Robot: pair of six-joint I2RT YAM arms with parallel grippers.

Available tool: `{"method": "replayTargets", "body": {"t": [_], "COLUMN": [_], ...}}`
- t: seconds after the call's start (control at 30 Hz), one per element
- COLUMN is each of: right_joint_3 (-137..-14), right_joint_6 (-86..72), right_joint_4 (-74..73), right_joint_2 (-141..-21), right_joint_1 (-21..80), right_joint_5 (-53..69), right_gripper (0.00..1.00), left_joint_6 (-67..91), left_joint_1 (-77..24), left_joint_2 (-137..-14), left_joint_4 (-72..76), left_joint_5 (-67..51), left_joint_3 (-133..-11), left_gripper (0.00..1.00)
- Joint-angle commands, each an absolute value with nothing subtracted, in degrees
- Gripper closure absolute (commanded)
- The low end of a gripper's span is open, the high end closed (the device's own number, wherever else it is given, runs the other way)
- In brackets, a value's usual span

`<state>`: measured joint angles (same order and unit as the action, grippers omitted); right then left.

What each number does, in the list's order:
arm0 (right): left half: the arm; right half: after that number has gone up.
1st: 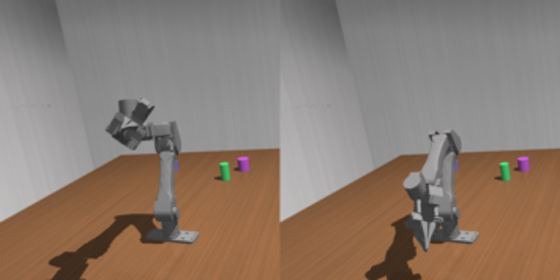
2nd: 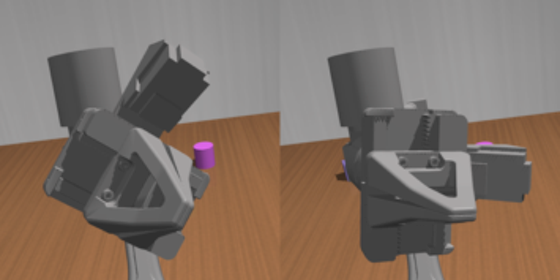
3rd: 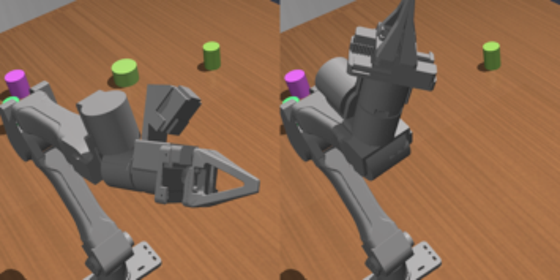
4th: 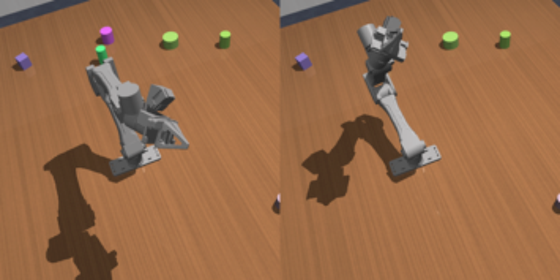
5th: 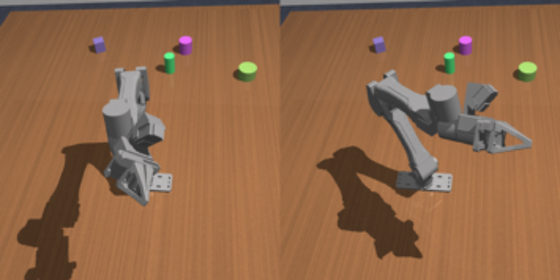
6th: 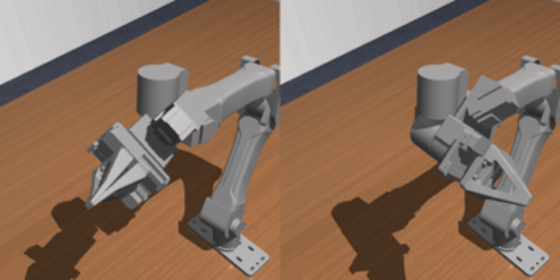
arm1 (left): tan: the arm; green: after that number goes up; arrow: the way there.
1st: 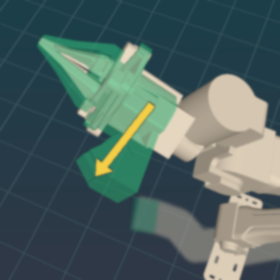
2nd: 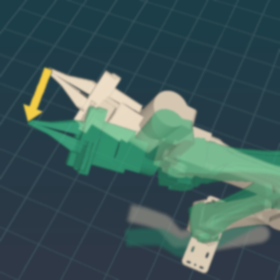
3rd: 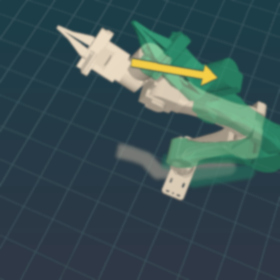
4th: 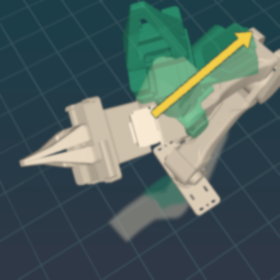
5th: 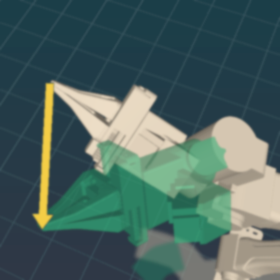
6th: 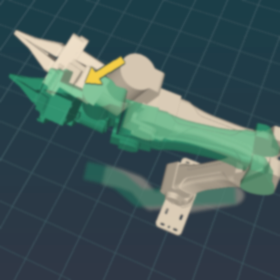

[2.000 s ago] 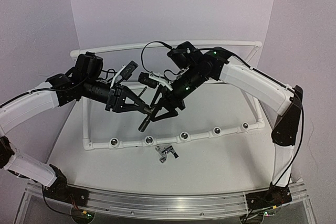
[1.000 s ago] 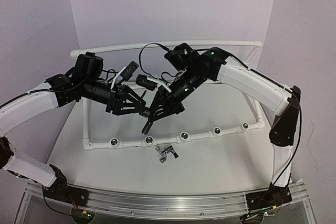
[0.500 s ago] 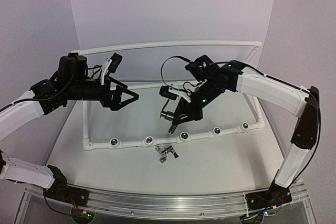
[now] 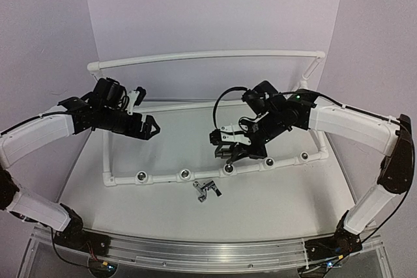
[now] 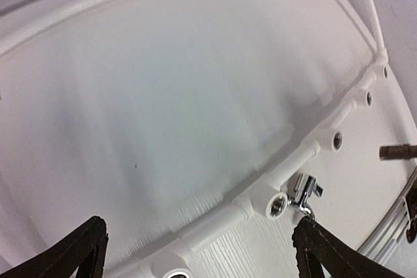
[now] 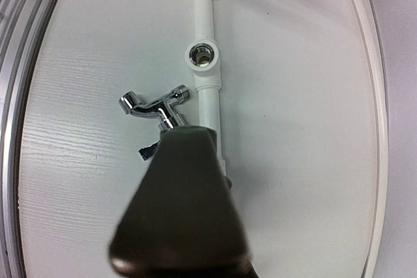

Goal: Install the water faucets

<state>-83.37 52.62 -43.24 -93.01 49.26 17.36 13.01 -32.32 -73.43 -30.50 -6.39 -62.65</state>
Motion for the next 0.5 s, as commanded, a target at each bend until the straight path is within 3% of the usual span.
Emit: {"method": "replayTargets", "body": {"t": [0.0,0.1,0.47], "right_joint_3": [-83.2,-82.5,-79.8], "right_joint_6": [57.2,55.5,50.8], "right_joint_4": [-40.1,-38.8,-35.7], "right_joint_2": [-93.8,-94.9,-95.7], "right_joint_1": [50.0,50.1,50.2], "right_joint_5": [16.9,17.1,16.4], "right_gripper": [1.00,1.00,1.00], "left_joint_6": [8.2,4.8,-4.9], "left_joint_1": [-32.5,-33.4,-39.5], "left_joint_2": [-75.9,-75.8,-89.3], "left_joint_4": [-36.7,-38.0,-41.1], "left_joint_5": [-14.5,-19.3,-13.0], "left_joint_3": [-60.4,-58.4,-61.8], "left_gripper": [0.00,0.00,0.10]}}
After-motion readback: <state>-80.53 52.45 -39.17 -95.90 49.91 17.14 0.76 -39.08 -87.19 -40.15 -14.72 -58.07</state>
